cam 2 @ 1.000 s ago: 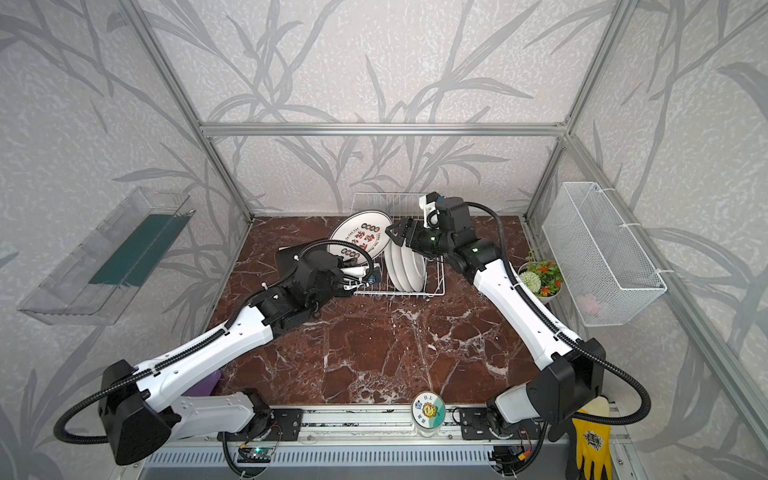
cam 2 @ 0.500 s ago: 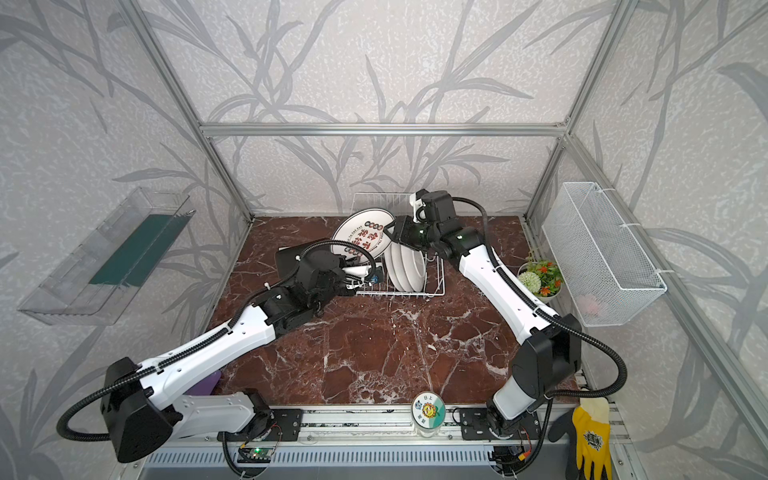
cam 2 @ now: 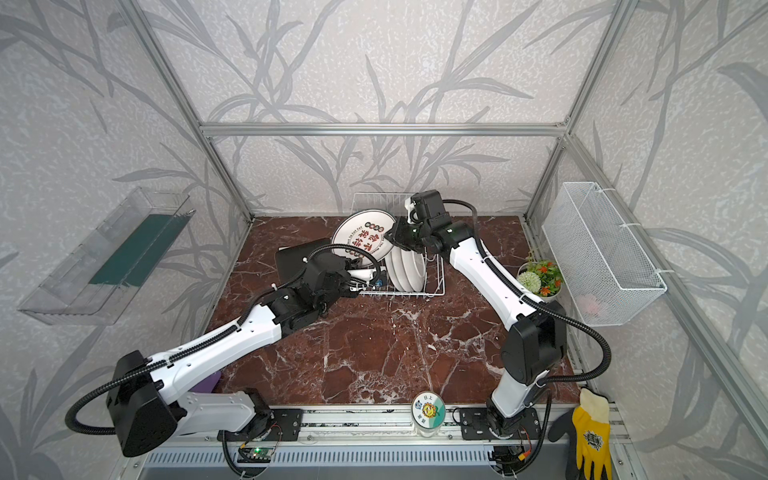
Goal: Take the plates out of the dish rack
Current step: 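Raise the patterned plate above the rack and bring the right gripper to it, then grasp the patterned plate's opposite edge with the right gripper, holding with both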
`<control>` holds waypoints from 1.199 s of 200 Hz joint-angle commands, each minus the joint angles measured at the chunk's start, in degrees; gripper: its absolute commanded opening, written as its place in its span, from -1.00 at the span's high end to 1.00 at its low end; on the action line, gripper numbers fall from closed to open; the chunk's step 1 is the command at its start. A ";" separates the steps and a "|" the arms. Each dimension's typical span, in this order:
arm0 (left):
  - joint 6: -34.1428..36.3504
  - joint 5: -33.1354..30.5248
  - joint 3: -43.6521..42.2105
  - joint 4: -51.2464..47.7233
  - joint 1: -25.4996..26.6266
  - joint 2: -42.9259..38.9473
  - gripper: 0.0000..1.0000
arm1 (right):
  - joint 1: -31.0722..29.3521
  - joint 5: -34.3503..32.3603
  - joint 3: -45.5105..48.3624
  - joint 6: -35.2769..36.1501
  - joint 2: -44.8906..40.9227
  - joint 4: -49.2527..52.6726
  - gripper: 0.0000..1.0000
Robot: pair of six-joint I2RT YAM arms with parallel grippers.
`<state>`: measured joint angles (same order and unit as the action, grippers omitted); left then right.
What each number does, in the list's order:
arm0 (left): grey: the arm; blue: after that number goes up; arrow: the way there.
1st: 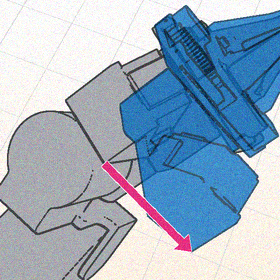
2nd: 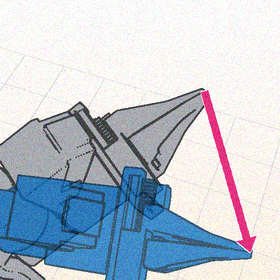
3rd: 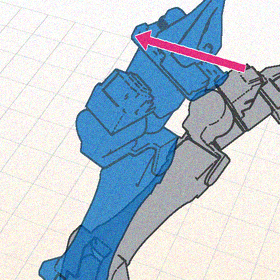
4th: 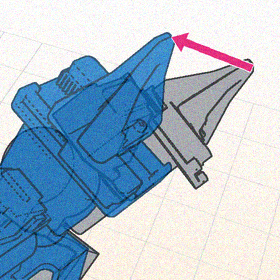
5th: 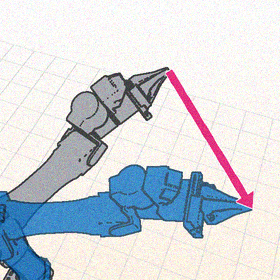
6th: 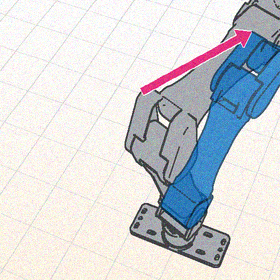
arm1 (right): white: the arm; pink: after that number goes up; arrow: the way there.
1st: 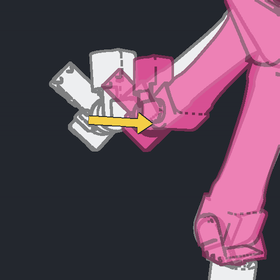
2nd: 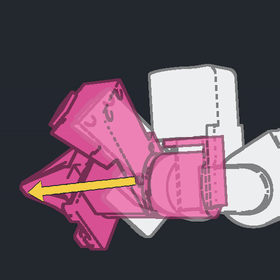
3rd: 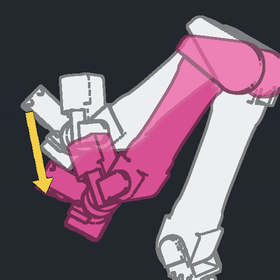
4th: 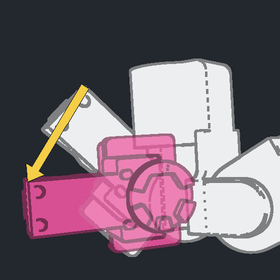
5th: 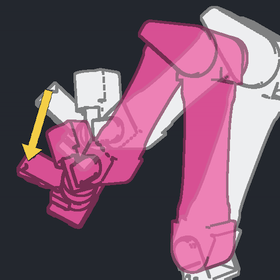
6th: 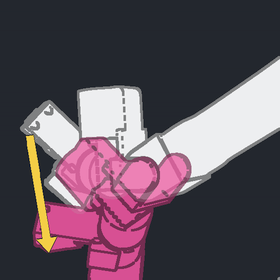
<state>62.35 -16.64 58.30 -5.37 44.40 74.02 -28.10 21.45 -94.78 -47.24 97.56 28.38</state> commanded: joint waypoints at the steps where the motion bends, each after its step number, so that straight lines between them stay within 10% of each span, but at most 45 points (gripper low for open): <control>1: -0.34 0.19 0.32 5.43 -0.27 -0.01 0.84 | -0.47 1.90 -0.55 3.67 -0.31 -1.27 0.98; 93: -4.73 -0.13 0.20 5.49 -0.52 -0.25 -0.51 | 4.68 7.75 5.99 -4.01 -4.22 -14.19 1.00; 108: -6.29 0.06 0.07 4.95 -0.84 -0.80 -0.98 | 5.78 8.16 6.51 -4.01 -5.25 -14.88 1.00; 158: -22.04 7.33 0.07 0.27 -5.18 -7.00 -0.99 | 9.34 8.87 11.59 -2.85 -10.01 -18.43 1.00; 240: -69.49 42.31 3.13 -0.27 -28.11 -10.62 -0.99 | 10.08 10.81 19.84 6.53 -15.58 -23.23 1.00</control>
<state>11.00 11.73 59.02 -5.19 20.14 60.58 -18.04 29.54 -75.72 -44.95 85.12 10.66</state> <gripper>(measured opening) 0.994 0.094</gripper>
